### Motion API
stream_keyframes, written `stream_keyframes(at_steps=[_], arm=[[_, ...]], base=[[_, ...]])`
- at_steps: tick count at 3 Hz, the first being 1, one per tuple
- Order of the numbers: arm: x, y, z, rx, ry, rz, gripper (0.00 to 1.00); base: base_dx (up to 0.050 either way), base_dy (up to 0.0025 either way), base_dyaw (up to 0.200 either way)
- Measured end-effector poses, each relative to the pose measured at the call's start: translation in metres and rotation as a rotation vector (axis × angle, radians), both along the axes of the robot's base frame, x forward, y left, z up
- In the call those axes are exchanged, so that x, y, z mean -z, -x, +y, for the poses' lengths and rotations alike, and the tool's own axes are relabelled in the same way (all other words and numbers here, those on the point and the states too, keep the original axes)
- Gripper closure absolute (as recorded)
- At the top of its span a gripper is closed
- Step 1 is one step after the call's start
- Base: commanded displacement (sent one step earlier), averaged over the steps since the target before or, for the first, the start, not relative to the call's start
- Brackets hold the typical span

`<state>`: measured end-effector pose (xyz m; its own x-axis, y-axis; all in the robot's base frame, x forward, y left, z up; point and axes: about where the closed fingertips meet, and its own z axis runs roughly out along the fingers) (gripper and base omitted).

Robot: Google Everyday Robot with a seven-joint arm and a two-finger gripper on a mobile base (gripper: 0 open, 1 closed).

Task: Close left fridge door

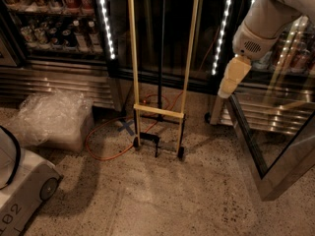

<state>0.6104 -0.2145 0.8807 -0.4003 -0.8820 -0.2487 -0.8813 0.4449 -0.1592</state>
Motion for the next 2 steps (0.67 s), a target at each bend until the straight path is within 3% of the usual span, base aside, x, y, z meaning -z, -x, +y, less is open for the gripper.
stream_keyframes(at_steps=[1,2], arm=[[0.0,0.0,0.0,0.0,0.0,0.0,0.0],[0.0,0.0,0.0,0.0,0.0,0.0,0.0]], base=[[0.046,0.00005,-0.001],[0.0,0.0,-0.194]])
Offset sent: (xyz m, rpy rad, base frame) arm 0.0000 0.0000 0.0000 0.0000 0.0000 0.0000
